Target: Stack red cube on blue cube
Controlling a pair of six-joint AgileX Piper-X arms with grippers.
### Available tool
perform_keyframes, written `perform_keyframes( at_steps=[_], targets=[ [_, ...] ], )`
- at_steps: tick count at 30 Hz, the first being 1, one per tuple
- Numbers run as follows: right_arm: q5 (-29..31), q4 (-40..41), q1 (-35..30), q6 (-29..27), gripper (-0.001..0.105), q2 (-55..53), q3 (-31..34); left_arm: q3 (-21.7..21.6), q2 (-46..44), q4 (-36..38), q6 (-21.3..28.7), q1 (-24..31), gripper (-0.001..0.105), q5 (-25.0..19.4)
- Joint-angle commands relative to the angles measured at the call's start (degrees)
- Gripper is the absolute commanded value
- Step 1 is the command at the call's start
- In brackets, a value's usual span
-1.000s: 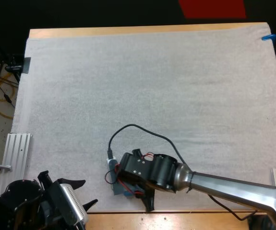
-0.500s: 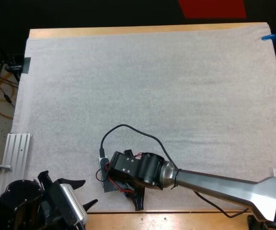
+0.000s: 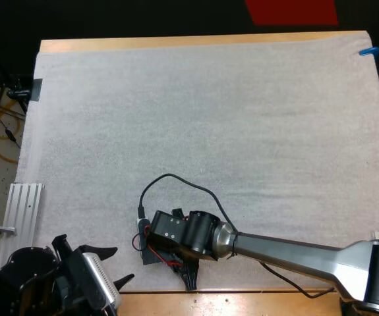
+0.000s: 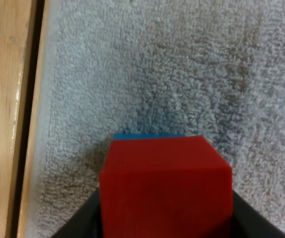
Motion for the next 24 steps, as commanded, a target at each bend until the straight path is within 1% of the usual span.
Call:
perform_keyframes(
  at_steps=[1,4,12,13,14,15,17,19,20,22,24],
  targets=[
    [-0.62,0.91,0.14,0.62,0.025,0.07,-0.49,-0.2,0.11,0.66,0.2,-0.11,0.052,0.09],
    [-0.62,1.18,0.14,1.48,0.025,0.35,-0.49,-0.2,0.11,0.66,0.48,-0.11,0.052,0.09],
    [-0.53,0.97,0.14,1.48,0.026,0.32,-0.49,-0.2,0.11,0.66,0.97,-0.11,0.052,0.09],
    [-0.53,1.12,0.14,1.48,0.03,0.32,-0.49,-0.2,0.11,0.66,0.97,-0.11,0.052,0.09],
    [-0.53,1.11,0.14,1.48,0.037,0.32,-0.49,-0.2,0.11,0.66,0.97,-0.11,0.052,0.09],
    [-0.53,1.11,0.14,1.48,0.039,0.32,-0.49,-0.2,0.11,0.66,0.97,-0.11,0.052,0.09],
    [-0.53,1.11,0.14,1.64,0.055,0.32,-0.49,-0.2,0.11,0.66,0.97,-0.11,0.052,0.09],
    [-0.53,1.11,0.14,1.76,0.064,0.32,-0.49,-0.2,0.11,0.66,0.97,-0.11,0.052,0.09],
    [-0.53,1.11,0.14,2.16,0.067,0.32,-0.49,-0.2,0.11,0.66,0.97,-0.11,0.052,0.09],
    [-0.53,1.11,0.14,3.08,0.068,0.0,-0.78,-0.2,0.11,0.66,0.97,-0.11,0.052,0.09],
    [0.13,1.19,0.14,5.2,0.067,-0.39,-1.47,-0.2,0.11,0.66,0.97,-0.11,0.052,-0.06]
  ],
)
